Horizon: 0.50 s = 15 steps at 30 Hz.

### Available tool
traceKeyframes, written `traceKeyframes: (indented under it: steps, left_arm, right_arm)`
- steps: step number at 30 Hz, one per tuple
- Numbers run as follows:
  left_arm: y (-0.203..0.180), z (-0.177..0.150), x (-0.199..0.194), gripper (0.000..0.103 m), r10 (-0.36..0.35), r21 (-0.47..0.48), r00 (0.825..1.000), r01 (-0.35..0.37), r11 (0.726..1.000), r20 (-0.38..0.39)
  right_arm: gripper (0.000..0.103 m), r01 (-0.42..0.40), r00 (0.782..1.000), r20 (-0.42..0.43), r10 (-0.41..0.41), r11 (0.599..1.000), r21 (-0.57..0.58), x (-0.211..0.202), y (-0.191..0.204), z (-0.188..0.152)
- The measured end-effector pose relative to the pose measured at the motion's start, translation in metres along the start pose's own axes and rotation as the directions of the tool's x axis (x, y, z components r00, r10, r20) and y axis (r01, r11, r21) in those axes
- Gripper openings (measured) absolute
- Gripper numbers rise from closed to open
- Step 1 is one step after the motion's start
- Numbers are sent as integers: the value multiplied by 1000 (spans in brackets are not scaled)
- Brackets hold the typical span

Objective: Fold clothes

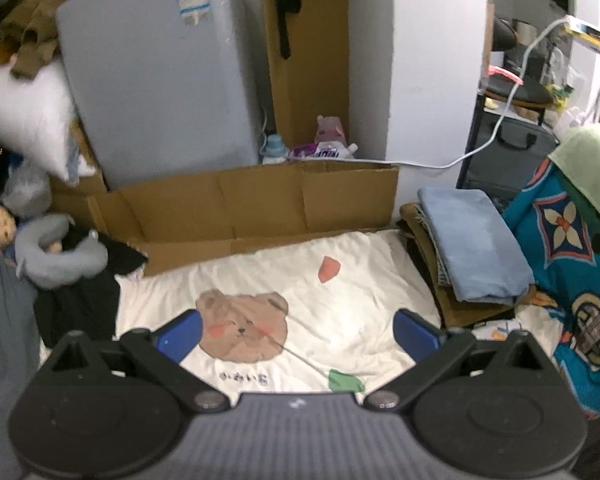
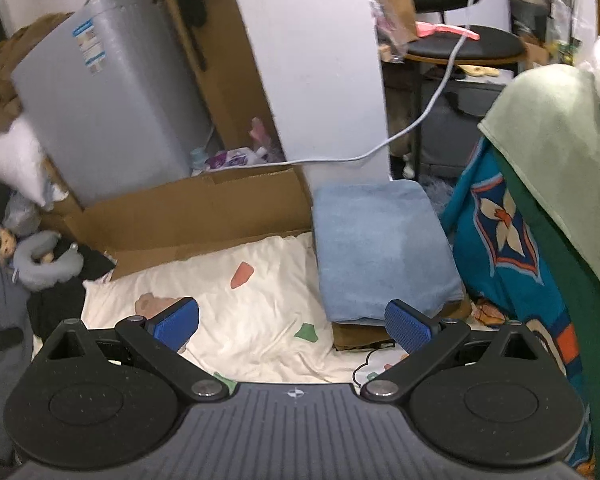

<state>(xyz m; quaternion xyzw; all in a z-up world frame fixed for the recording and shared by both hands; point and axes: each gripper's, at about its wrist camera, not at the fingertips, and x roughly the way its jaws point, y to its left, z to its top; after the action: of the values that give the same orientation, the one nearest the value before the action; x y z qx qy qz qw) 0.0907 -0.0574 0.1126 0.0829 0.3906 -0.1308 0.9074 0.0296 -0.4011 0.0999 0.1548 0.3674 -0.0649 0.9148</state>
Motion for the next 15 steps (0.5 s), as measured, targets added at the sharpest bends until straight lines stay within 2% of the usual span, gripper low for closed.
traceKeyframes:
  steps: [3,5,9,15]
  left_arm:
    - [-4,-2,-6,102,1,-2,1000,-1,1000,19]
    - [-9,-6,-11,102,31,8,999,-32,999,43]
    - [-21,-19,-18,102,69,-15,995,-68,998,65]
    - [-43,-42,-16,102,68,-10,997,-68,998,36]
  right_arm:
    - [102,9,999,33,-7,999,-50,-6,11,-5]
    - [102,18,999,46,-15,997,-70,-10,15,-11]
    - [102,66,994,92,-62,997,-39,-19,17,-25]
    - [102,72,994,90,-65,995,-70,-21,29,-39]
